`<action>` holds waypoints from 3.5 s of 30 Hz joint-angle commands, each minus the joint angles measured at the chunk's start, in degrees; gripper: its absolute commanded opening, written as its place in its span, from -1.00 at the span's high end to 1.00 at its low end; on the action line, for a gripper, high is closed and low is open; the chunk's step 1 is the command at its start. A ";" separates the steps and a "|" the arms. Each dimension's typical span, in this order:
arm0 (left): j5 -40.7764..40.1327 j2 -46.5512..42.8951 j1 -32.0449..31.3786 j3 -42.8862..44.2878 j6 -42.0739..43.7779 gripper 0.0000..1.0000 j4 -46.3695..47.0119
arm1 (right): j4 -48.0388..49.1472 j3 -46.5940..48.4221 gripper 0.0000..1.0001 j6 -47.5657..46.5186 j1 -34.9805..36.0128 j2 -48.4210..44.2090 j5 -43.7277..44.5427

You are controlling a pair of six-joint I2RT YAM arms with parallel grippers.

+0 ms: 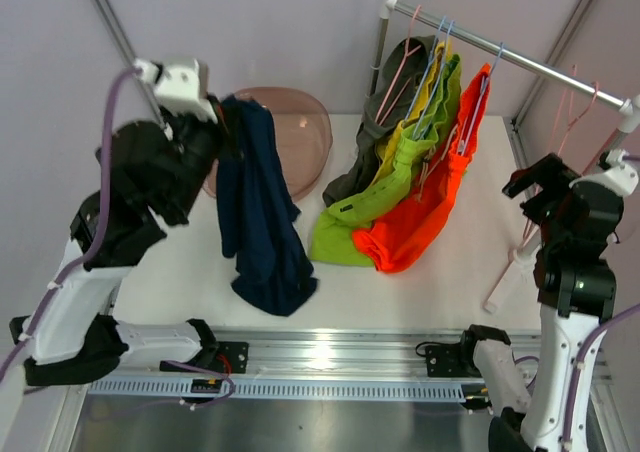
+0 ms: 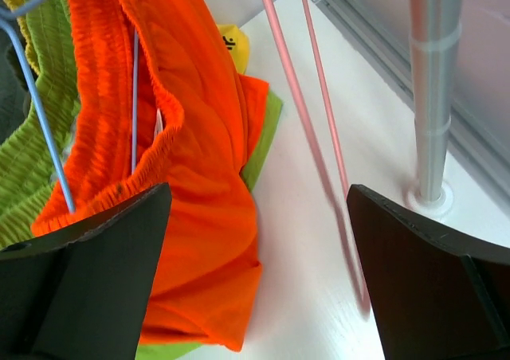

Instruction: Remove the shorts from the hanger

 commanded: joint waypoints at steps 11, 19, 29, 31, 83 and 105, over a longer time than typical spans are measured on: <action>33.67 32.44 40.52 39.32 -5.78 1.00 18.23 | -1.98 -11.39 -0.99 4.64 2.00 -13.50 -7.90; 38.71 47.90 43.18 40.37 -10.19 1.00 21.67 | -1.89 -15.79 -0.99 4.20 2.53 -14.82 -10.12; 30.18 47.39 43.10 18.48 -14.94 -0.98 18.88 | -5.40 -11.49 -0.99 5.95 2.61 -18.34 -10.03; 29.65 44.24 42.40 13.48 -14.42 -0.99 20.61 | -5.23 -10.61 -0.99 6.57 2.61 -18.86 -12.04; 36.85 -33.92 33.25 -55.10 -14.24 -0.98 4.89 | 13.14 17.78 0.62 -5.03 23.27 28.42 12.12; 44.76 6.41 0.91 -29.70 -13.27 -0.98 40.39 | 8.40 24.55 1.00 1.12 24.23 19.63 6.32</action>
